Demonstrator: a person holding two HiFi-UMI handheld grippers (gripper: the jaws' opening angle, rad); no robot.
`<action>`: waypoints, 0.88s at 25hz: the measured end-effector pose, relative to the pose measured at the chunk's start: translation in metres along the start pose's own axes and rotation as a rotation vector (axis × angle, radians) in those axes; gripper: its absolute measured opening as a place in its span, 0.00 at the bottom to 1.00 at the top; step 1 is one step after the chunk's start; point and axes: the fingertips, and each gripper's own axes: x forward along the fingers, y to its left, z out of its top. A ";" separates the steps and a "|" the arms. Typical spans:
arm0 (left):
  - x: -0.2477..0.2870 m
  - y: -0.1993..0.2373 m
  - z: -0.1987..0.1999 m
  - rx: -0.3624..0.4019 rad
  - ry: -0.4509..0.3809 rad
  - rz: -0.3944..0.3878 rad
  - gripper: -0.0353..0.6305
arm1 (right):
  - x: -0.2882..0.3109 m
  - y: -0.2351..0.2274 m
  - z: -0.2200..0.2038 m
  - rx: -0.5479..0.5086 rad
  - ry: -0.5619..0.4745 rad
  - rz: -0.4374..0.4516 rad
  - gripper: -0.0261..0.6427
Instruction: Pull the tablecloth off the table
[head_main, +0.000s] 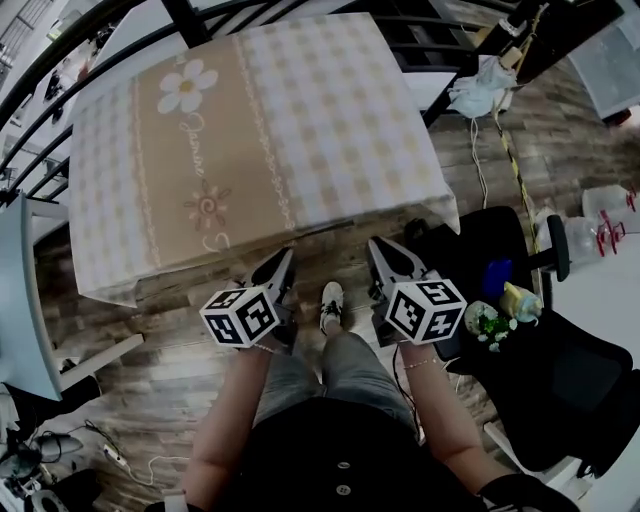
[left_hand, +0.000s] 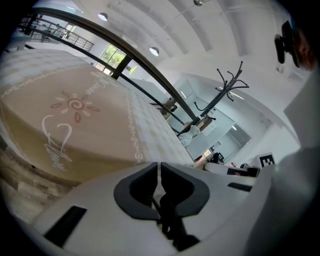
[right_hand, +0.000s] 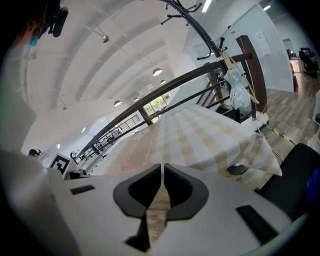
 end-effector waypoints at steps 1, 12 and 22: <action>0.003 0.004 0.002 -0.025 -0.018 0.019 0.09 | 0.005 -0.004 0.001 0.005 0.008 0.009 0.08; 0.033 0.050 -0.009 -0.449 -0.165 0.151 0.43 | 0.046 -0.055 -0.005 0.340 0.066 0.040 0.37; 0.048 0.069 0.000 -0.516 -0.231 0.220 0.48 | 0.080 -0.089 -0.008 0.591 0.064 0.005 0.40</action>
